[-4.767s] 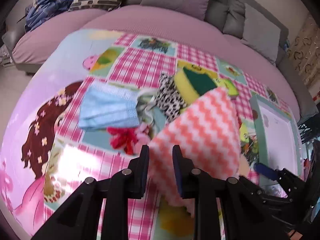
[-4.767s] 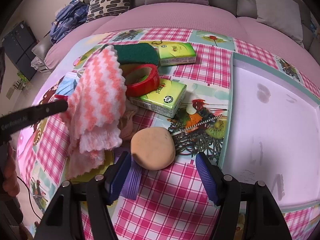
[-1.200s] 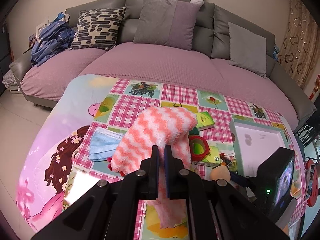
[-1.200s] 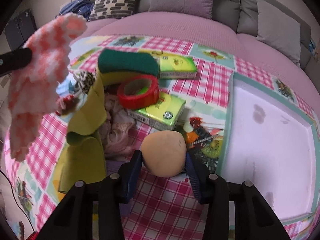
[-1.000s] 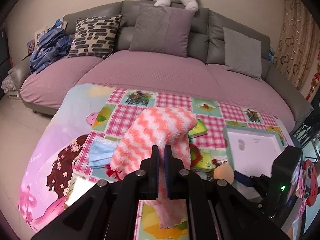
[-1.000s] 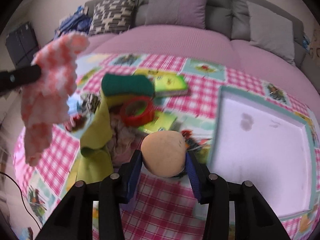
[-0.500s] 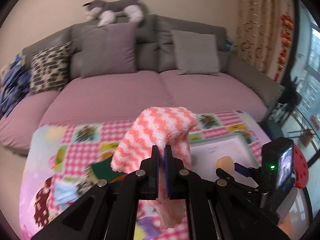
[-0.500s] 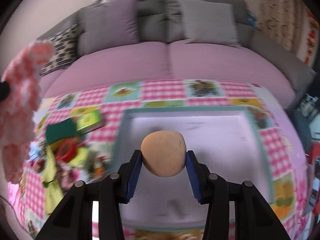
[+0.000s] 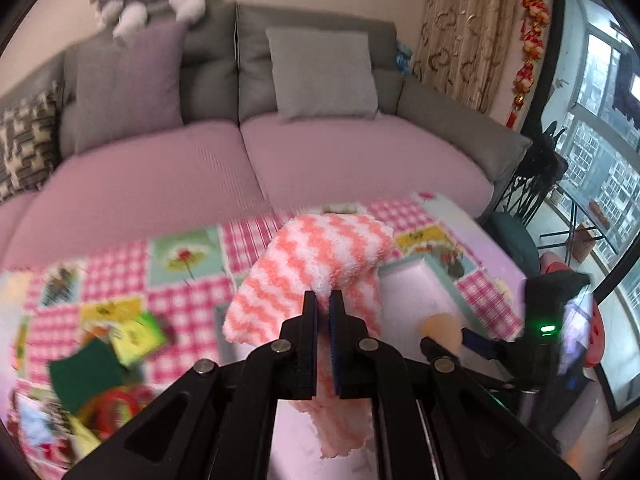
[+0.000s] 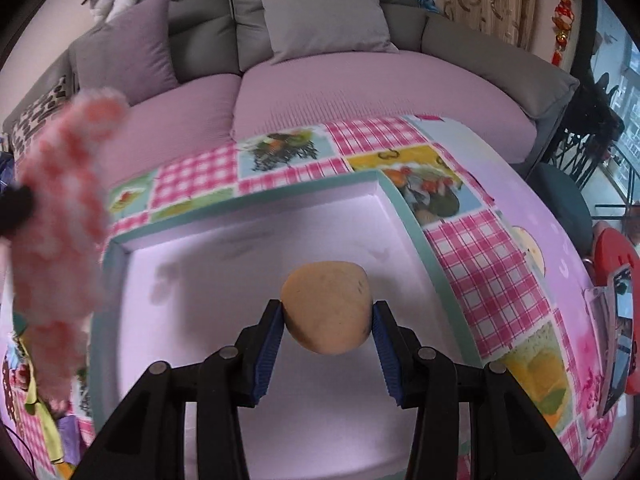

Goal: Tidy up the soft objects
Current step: 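Carry towel and puff into the white tray and open both tools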

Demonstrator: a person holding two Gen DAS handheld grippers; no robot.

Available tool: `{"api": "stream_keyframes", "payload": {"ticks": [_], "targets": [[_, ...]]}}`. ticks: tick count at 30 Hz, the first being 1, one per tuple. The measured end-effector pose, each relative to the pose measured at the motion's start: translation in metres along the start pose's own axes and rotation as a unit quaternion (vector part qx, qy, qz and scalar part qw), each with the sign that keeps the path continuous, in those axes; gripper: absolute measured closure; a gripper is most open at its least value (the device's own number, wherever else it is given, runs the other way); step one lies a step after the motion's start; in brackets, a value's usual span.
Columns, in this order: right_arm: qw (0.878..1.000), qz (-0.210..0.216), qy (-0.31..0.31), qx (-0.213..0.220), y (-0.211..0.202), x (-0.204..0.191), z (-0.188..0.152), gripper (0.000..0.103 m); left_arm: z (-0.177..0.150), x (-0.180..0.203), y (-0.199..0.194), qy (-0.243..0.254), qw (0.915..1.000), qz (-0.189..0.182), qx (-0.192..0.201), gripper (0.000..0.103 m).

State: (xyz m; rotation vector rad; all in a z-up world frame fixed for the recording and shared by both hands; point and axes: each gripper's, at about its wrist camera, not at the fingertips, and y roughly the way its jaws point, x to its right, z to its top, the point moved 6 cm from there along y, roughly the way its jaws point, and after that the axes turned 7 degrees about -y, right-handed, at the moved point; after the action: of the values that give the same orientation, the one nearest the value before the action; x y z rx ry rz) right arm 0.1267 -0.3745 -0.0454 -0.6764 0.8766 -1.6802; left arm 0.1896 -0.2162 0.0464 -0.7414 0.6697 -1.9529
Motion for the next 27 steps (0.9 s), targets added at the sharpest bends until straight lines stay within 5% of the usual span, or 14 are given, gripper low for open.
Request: {"api": "stream_keyframes", "payload": {"ticks": [9, 16, 18, 20, 22, 27], "targets": [[1.000, 0.001, 0.010, -0.024, 0.023, 0.007, -0.010, 0.054, -0.034, -0.021, 0.076, -0.028, 0.9967, 0.041, -0.064, 0.098], [0.999, 0.002, 0.002, -0.036, 0.029, 0.004, -0.012, 0.051, -0.047, -0.032, 0.079, -0.043, 0.9951, 0.042, -0.079, 0.097], [0.999, 0.003, 0.000, -0.033, 0.027, 0.004, -0.012, 0.051, -0.047, -0.032, 0.073, -0.041, 0.9947, 0.047, -0.082, 0.093], [0.999, 0.005, -0.002, -0.032, 0.025, 0.003, -0.011, 0.049, -0.047, -0.031, 0.068, -0.036, 0.9946, 0.053, -0.082, 0.069], [0.999, 0.009, -0.004, -0.034, 0.023, 0.002, -0.011, 0.046, -0.046, -0.031, 0.062, -0.034, 0.9945, 0.055, -0.082, 0.056], [0.999, 0.009, -0.024, -0.032, 0.014, -0.003, -0.010, 0.035, -0.040, -0.041, 0.046, -0.047, 0.9921, 0.088, -0.076, 0.049]]}}
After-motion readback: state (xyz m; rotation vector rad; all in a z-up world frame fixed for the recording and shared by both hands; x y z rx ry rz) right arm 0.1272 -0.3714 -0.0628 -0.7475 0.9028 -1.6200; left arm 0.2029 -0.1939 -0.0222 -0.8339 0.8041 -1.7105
